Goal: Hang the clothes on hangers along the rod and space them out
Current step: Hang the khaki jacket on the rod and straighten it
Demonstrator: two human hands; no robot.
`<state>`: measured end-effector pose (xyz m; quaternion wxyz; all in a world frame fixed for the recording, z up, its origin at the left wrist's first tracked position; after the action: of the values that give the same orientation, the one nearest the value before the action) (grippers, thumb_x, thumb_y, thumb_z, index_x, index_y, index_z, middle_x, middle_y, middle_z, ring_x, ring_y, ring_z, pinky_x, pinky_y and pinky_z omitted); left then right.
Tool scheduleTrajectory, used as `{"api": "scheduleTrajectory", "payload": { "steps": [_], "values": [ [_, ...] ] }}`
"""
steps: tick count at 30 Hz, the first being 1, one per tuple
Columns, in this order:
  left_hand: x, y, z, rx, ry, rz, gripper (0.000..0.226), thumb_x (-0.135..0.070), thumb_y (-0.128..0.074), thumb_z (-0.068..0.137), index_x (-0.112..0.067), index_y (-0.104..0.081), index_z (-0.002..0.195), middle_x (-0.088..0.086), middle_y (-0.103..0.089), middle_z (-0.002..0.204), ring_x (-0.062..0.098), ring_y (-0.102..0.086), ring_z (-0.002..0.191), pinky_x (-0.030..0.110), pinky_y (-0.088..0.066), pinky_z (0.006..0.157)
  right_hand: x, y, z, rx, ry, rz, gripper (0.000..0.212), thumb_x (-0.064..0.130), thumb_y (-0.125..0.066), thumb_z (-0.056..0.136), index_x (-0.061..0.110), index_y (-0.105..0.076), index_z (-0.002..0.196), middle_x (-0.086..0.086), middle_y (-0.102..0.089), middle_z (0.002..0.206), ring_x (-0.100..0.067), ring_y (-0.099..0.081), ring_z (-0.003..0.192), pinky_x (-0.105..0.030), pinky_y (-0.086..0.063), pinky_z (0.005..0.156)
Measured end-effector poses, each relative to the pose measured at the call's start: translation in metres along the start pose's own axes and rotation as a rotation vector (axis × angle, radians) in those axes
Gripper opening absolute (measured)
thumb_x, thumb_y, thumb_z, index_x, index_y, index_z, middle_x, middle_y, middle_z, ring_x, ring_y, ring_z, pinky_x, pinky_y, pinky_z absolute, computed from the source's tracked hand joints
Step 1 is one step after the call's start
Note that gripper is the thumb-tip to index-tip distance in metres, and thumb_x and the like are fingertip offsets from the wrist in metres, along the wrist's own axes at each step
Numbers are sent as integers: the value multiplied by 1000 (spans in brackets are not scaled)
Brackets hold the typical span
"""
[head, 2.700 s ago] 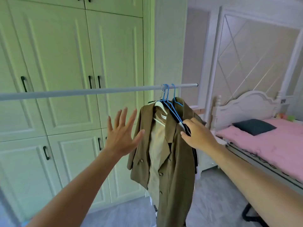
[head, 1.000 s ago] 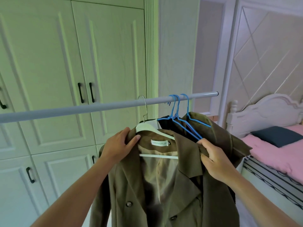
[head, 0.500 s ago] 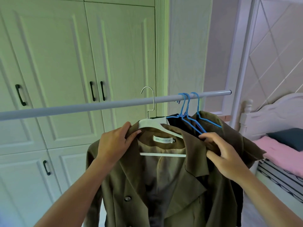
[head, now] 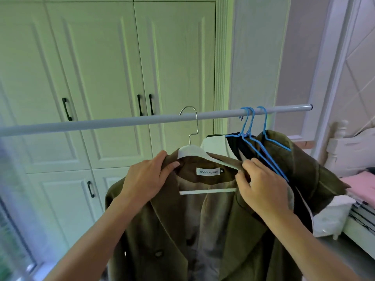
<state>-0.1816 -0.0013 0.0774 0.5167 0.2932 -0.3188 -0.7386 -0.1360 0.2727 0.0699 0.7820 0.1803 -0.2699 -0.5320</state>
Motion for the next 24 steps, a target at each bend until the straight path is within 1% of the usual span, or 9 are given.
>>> {"api": "scheduleTrajectory", "payload": {
  "steps": [1,3,6,10,13,17,20,22,24],
  "values": [
    [7,-6,-3,99,33,-44,42,-64,-33,102,-25,-49,104,-4,-68,83,25,-67,77,38,-51,70,-2,-7,6,57,-30,25,22,24,-57,98,18,-60,77,6,-52,64,-10,-51,52,-22,-34,44],
    [19,-11,-13,227,67,-111,40,-61,-32,103,-26,-50,109,0,-71,97,28,-68,91,44,-53,82,-9,-24,21,221,-119,116,31,27,-52,101,15,-57,72,0,-53,61,-17,-55,56,-27,-32,47],
    [29,-7,-27,295,98,-147,39,-58,-32,105,-27,-50,117,1,-71,109,29,-67,101,44,-51,86,-3,-36,36,359,-159,185,38,31,-50,100,11,-57,68,-2,-50,57,-21,-53,55,-30,-34,51],
    [29,8,-43,211,130,59,33,-51,-30,108,-25,-48,119,0,-72,99,26,-69,88,35,-44,71,43,-49,32,389,-144,110,42,35,-47,97,12,-49,62,-1,-47,56,-21,-49,54,-30,-30,49],
    [26,10,-56,137,111,207,33,-50,-28,109,-25,-46,121,-1,-73,94,25,-71,82,33,-40,65,87,-56,25,440,-138,158,43,34,-45,99,13,-41,61,-3,-44,58,-21,-43,53,-32,-29,50],
    [34,18,-67,65,111,284,35,-49,-25,109,-23,-44,122,-1,-75,94,27,-73,82,35,-37,61,149,-63,8,513,-67,226,42,35,-43,100,15,-42,63,-2,-49,63,-22,-47,58,-35,-30,52],
    [45,31,-71,-17,92,293,38,-51,-22,107,-20,-44,114,-4,-71,83,23,-71,68,33,-39,56,184,-71,-11,534,-9,241,40,35,-40,102,19,-40,65,0,-49,65,-20,-47,59,-35,-28,53],
    [50,39,-71,-83,54,255,41,-53,-21,105,-20,-46,104,-6,-67,70,19,-66,54,31,-39,48,195,-74,-20,517,18,230,38,34,-37,104,20,-40,69,2,-49,66,-18,-46,58,-35,-32,56],
    [56,46,-72,-161,2,211,40,-53,-26,104,-20,-47,97,-7,-64,62,18,-62,48,30,-40,42,204,-72,-22,454,81,219,33,35,-38,105,19,-47,77,2,-54,67,-22,-54,60,-38,-44,60]
  ]
}}
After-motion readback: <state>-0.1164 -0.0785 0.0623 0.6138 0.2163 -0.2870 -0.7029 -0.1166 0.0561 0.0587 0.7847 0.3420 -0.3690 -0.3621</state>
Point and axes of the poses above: each hand's wrist, its own z-axis towards the middle knuckle, its own y-axis out of the back of the hand, x = y × z, the point moved 9 cm from there along z, towards the middle knuckle
